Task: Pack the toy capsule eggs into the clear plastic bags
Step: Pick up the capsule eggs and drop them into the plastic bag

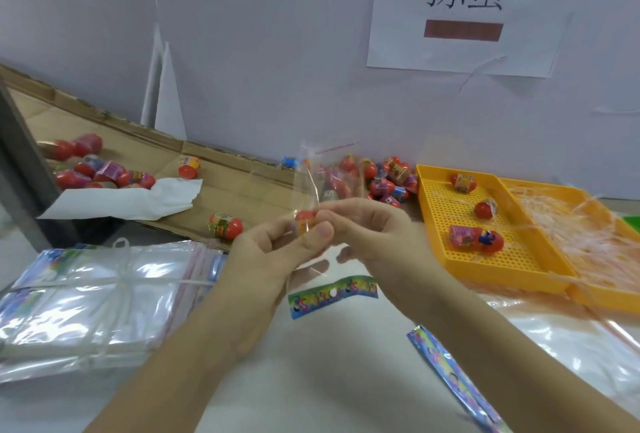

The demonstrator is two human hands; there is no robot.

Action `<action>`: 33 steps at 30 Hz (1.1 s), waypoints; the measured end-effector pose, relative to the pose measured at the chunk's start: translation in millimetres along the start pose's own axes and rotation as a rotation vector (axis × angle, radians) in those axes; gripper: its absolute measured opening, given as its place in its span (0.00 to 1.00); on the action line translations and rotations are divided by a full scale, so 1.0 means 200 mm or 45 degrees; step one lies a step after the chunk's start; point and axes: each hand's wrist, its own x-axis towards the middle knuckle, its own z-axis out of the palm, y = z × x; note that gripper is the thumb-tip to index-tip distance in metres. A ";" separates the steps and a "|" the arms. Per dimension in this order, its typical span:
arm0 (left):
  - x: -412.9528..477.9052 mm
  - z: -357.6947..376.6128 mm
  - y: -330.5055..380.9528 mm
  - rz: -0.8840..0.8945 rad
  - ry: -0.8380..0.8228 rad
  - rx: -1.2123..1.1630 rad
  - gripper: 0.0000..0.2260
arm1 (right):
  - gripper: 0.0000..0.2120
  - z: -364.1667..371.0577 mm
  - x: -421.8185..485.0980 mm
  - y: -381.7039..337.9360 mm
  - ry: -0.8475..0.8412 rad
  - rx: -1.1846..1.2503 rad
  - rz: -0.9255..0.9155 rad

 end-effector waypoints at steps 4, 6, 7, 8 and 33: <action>0.01 0.00 -0.03 0.048 0.178 -0.211 0.24 | 0.20 -0.08 0.19 0.05 0.243 0.057 0.128; 0.03 0.00 -0.04 0.054 0.219 -0.211 0.19 | 0.18 -0.19 0.30 0.13 0.406 -0.418 0.070; 0.03 -0.01 -0.04 0.057 0.230 -0.204 0.16 | 0.19 -0.23 0.34 0.19 0.386 -0.824 0.084; 0.04 -0.01 -0.05 0.062 0.232 -0.196 0.14 | 0.21 -0.27 0.36 0.25 0.352 -1.132 0.115; 0.00 0.02 -0.10 0.421 -0.041 0.163 0.18 | 0.09 -0.13 0.13 -0.28 0.178 -0.972 -0.486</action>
